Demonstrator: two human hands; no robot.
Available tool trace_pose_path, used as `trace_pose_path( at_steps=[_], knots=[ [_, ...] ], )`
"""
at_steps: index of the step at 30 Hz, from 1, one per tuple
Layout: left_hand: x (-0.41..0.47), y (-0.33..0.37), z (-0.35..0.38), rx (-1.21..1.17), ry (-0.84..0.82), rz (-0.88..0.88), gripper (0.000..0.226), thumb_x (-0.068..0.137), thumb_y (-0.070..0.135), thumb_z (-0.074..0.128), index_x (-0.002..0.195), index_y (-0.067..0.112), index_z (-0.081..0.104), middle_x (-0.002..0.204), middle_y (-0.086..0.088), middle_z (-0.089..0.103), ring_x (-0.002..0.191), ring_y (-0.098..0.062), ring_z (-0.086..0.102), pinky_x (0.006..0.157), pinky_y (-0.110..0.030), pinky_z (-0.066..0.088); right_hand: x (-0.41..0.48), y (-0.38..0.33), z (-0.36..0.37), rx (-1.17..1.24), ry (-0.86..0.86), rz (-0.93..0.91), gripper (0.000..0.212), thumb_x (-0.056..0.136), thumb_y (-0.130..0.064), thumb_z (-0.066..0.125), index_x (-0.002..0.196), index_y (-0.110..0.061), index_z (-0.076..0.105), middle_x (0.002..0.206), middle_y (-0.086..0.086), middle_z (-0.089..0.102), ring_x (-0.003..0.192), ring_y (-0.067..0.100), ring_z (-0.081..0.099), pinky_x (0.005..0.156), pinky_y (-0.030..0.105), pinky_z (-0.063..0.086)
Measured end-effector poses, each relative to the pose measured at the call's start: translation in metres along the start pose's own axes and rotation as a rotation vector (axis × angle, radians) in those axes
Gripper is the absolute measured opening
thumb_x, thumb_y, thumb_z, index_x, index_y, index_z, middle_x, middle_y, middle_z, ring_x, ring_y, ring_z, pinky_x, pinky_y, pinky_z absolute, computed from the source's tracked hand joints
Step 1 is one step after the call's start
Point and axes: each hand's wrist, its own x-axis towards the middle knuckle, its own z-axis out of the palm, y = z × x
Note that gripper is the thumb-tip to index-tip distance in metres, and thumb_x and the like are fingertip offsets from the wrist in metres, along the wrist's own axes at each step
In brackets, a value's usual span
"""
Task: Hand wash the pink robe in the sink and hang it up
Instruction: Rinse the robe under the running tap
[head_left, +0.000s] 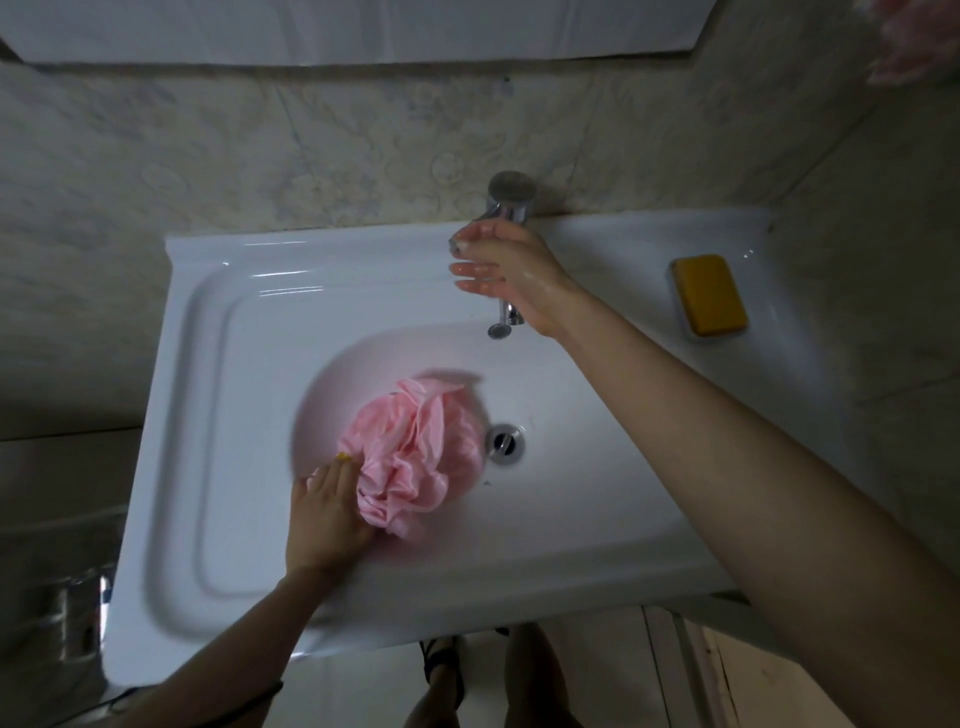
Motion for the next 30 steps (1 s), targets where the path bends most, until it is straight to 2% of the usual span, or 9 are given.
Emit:
trace_pose_path(
  at_steps=[6,11,16,18,21,23,26,28,30],
  knots=[
    [0.000,0.000,-0.001,-0.002,0.003,0.001,0.075,0.063,0.069,0.050,0.106,0.007,0.058,0.098,-0.011,0.065,0.086,-0.033,0.062,0.074,-0.039,0.035,-0.004,0.003,0.003,-0.003,-0.034,0.021,0.014,0.090,0.001,0.056,0.085,-0.011,0.059,0.090,0.011,0.062,0.084,0.023,0.062,0.088,0.036,0.052],
    [0.001,-0.004,0.001,0.011,-0.035,-0.004,0.070,0.066,0.067,0.050,0.106,0.010,0.058,0.101,-0.009,0.065,0.090,-0.032,0.060,0.076,-0.039,0.035,0.004,-0.024,0.008,0.213,-0.016,-0.015,0.024,0.089,0.014,0.046,0.084,-0.007,0.057,0.085,0.012,0.055,0.078,0.021,0.059,0.081,0.031,0.054],
    [0.000,0.000,-0.003,0.002,-0.030,-0.006,0.078,0.062,0.069,0.048,0.108,0.007,0.059,0.100,-0.011,0.066,0.090,-0.033,0.061,0.075,-0.039,0.036,-0.007,-0.033,-0.006,-0.075,-0.079,-0.033,0.017,0.090,0.005,0.052,0.089,-0.011,0.058,0.084,0.007,0.063,0.077,0.019,0.063,0.080,0.032,0.054],
    [0.000,0.003,-0.004,-0.009,-0.016,-0.004,0.080,0.061,0.070,0.048,0.107,0.006,0.059,0.098,-0.012,0.066,0.088,-0.034,0.061,0.074,-0.039,0.036,-0.019,-0.021,-0.016,-0.029,0.063,-0.108,0.016,0.090,0.001,0.054,0.086,-0.013,0.060,0.077,0.004,0.067,0.066,0.017,0.063,0.067,0.030,0.054],
    [-0.001,0.005,-0.006,-0.016,-0.013,-0.003,0.081,0.060,0.071,0.048,0.106,0.006,0.059,0.097,-0.013,0.065,0.087,-0.035,0.061,0.074,-0.040,0.036,-0.038,0.030,-0.036,0.109,0.525,-0.224,0.014,0.089,-0.002,0.055,0.080,-0.013,0.057,0.064,0.004,0.062,0.049,0.013,0.054,0.049,0.023,0.044],
    [-0.001,0.004,-0.005,-0.016,-0.019,-0.009,0.081,0.062,0.071,0.047,0.106,0.005,0.059,0.097,-0.014,0.065,0.086,-0.035,0.061,0.074,-0.040,0.036,-0.046,0.098,-0.056,-0.078,0.721,-0.056,0.019,0.089,-0.005,0.052,0.076,-0.017,0.056,0.069,0.006,0.063,0.055,0.018,0.056,0.050,0.029,0.048],
    [-0.002,0.004,-0.003,-0.007,-0.020,-0.007,0.080,0.064,0.068,0.046,0.107,0.003,0.059,0.098,-0.016,0.065,0.086,-0.035,0.061,0.074,-0.040,0.037,-0.050,0.198,-0.080,-0.546,0.425,0.360,0.027,0.086,-0.006,0.053,0.072,-0.028,0.059,0.099,0.019,0.069,0.077,0.024,0.058,0.076,0.041,0.052],
    [-0.001,0.003,-0.001,-0.005,0.004,0.002,0.077,0.066,0.066,0.047,0.108,0.002,0.059,0.100,-0.016,0.065,0.086,-0.035,0.062,0.074,-0.039,0.034,-0.048,0.232,-0.084,-0.729,0.241,0.429,0.014,0.085,-0.008,0.060,0.089,-0.019,0.067,0.108,0.015,0.068,0.086,0.023,0.059,0.078,0.033,0.048],
    [0.000,0.001,0.002,0.001,0.030,0.008,0.073,0.067,0.061,0.047,0.109,0.003,0.059,0.103,-0.016,0.065,0.086,-0.035,0.062,0.075,-0.038,0.031,-0.039,0.247,-0.082,-0.896,0.161,0.373,0.016,0.087,-0.015,0.062,0.103,-0.013,0.067,0.107,0.010,0.067,0.097,0.026,0.062,0.077,0.027,0.044]
  ],
)
